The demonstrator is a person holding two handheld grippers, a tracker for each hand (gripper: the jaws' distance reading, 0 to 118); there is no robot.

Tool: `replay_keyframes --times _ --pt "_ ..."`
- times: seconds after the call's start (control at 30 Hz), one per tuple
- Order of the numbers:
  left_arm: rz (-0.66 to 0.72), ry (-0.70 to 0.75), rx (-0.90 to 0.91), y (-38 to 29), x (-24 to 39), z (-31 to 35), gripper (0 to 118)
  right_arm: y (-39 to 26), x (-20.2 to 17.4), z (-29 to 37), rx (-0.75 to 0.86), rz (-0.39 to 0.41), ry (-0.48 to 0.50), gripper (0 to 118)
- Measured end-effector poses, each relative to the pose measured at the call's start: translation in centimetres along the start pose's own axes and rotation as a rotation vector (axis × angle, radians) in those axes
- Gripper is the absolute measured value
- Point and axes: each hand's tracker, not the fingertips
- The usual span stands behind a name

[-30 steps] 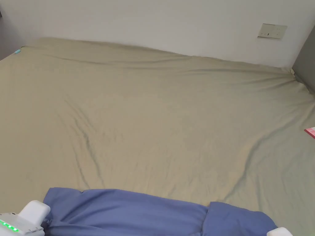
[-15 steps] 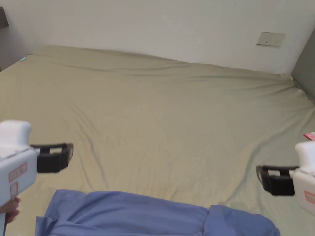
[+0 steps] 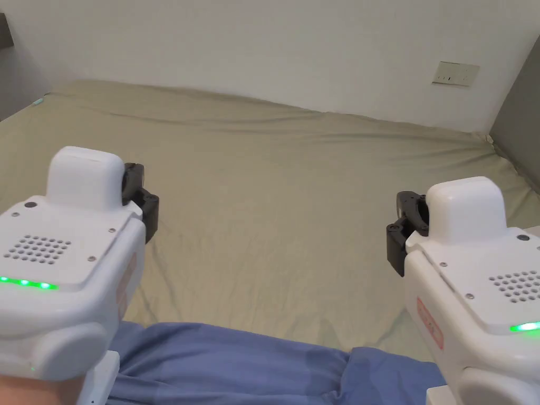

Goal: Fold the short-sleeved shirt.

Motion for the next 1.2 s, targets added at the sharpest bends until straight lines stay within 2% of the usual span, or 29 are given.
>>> replay_keyframes --times 0.17,0.4,0.5,0.67,0.7,0.73,0.8,0.87,0.9,0.93,0.97,1.1,1.2 --pt "-0.077 -0.019 0.042 -0.3 1.6 0.3 0 -0.7 -0.6 -0.2 0.019 0.025 -0.061 2" --pt "-0.086 -0.038 0.062 0.2 2.4 -0.2 0 -1.1 -0.1 -1.1 -0.003 0.008 -0.061 2" --pt "-0.095 -0.056 0.026 -0.6 2.2 -1.3 0 -1.8 0.0 -1.5 -0.022 0.014 -0.057 2" --pt "-0.072 -0.112 -0.150 -4.2 0.7 -4.0 0 -3.5 0.3 -2.5 -0.091 0.008 -0.034 2" --pt "-0.066 -0.116 -0.188 -5.1 0.2 -4.6 4 -4.0 0.3 -2.5 -0.100 0.011 -0.036 2" --pt "-0.039 -0.128 -0.234 -6.2 -0.5 -5.3 14 -4.4 0.3 -2.6 -0.112 0.015 -0.037 2" --pt "0.025 -0.172 -0.340 -8.8 -1.9 -6.4 49 -5.2 0.4 -2.9 -0.140 0.020 -0.032 2" --pt "0.088 -0.206 -0.450 -11.8 -3.6 -7.8 91 -6.2 0.6 -3.1 -0.173 0.013 -0.027 2" --pt "0.112 -0.208 -0.498 -13.1 -4.5 -8.4 102 -6.6 0.7 -3.2 -0.190 0.006 -0.022 2" --pt "0.152 -0.213 -0.569 -14.7 -5.6 -8.7 109 -7.0 0.7 -3.3 -0.208 0.001 -0.017 2" --pt "0.193 -0.214 -0.614 -16.2 -6.9 -8.9 111 -7.4 0.8 -3.4 -0.221 0.000 -0.014 2" --pt "0.351 -0.201 -0.749 -20.7 -13.0 -9.1 111 -8.4 1.2 -3.5 -0.270 -0.007 -0.008 2" --pt "0.605 -0.253 -0.864 -24.2 -18.4 -9.6 111 -8.6 1.5 -3.7 -0.298 -0.042 0.005 2"
